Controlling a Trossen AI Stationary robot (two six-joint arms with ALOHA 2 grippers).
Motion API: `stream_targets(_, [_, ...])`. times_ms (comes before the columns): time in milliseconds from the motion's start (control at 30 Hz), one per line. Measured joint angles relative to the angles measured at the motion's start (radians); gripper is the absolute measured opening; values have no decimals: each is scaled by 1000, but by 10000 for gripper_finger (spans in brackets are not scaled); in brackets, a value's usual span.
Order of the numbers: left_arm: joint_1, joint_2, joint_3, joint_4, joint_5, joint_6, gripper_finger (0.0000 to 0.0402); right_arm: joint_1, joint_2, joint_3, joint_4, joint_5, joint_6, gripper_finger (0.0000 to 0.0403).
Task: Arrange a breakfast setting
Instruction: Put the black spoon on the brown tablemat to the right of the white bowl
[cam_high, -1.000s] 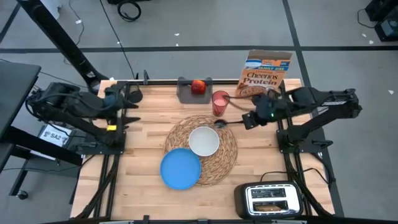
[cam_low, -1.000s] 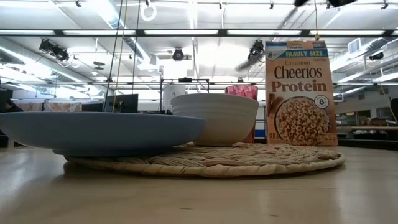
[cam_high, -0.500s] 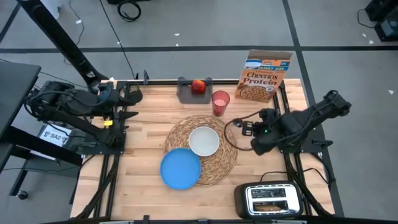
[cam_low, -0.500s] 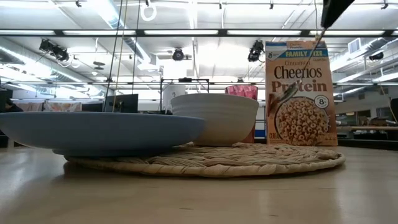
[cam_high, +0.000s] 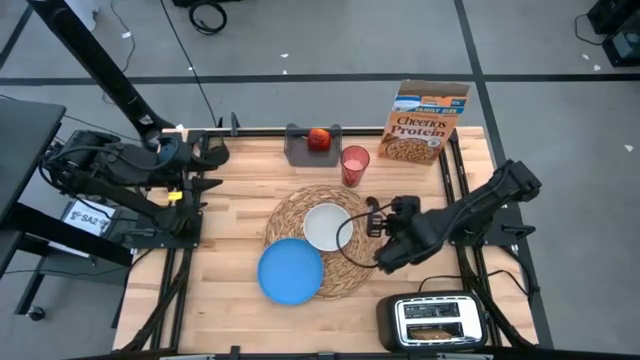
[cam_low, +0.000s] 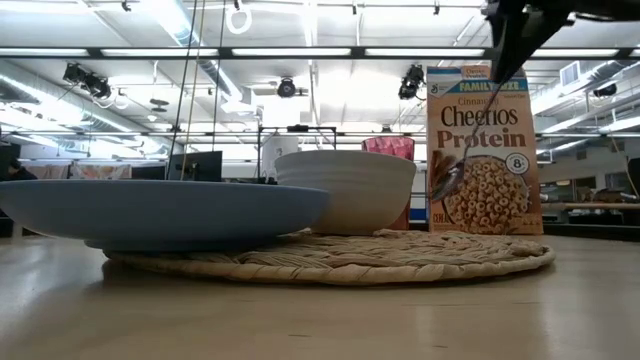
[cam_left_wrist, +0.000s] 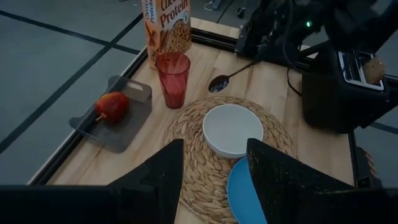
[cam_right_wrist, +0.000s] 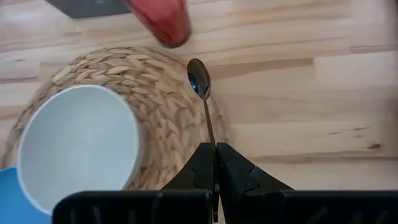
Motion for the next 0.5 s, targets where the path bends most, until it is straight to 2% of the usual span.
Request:
stream_targets(300, [0,16,0,1,-11,-19,181,-12,117,0,122,17,0,9])
stream_targets(500, [0,20,0,0,-11,-14,181,-36,124,0,165,41,-2,9])
